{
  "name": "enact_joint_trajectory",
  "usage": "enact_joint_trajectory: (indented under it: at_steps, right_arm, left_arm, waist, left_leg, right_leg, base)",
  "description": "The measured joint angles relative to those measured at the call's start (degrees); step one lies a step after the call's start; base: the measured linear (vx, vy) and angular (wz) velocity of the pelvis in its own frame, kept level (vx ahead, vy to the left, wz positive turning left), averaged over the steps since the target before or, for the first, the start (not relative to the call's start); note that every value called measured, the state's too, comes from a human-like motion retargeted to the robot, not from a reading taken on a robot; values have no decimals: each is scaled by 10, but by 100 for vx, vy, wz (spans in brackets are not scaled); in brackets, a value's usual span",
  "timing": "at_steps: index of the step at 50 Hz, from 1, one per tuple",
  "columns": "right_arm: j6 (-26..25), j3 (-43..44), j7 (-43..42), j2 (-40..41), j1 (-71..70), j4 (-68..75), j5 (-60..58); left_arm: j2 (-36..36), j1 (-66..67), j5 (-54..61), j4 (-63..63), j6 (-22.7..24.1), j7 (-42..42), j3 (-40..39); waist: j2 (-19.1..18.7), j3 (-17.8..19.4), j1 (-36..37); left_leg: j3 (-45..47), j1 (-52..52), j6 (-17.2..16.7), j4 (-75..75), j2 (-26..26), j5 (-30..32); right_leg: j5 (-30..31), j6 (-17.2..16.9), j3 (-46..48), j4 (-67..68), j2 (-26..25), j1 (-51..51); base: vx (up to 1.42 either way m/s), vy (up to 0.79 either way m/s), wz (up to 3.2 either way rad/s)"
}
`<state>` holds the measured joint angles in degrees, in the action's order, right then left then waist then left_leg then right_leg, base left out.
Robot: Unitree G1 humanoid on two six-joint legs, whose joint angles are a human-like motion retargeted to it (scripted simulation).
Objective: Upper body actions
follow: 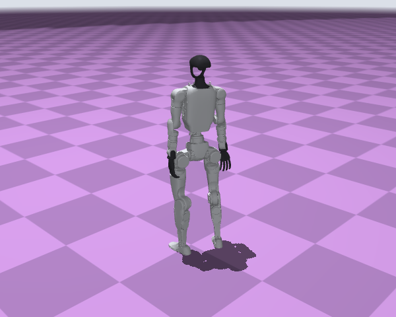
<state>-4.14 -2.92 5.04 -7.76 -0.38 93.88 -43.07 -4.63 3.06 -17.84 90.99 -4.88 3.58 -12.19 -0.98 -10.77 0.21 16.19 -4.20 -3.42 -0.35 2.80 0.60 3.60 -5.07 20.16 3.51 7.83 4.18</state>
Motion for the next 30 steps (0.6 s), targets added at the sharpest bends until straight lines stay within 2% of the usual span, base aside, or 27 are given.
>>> enact_joint_trajectory:
  at_steps: [30]
  right_arm:
    - [0, -2, 1, 0, -1, -1, 0]
  left_arm:
    - [-2, -1, -7, 2, -1, 10, -3]
  waist:
    - [-2, -1, -8]
  left_leg:
    - [-8, 4, 3, -5, -5, 1]
  right_leg:
    - [-1, 0, 8, 0, -1, -1]
  base:
    - [0, 0, 0]
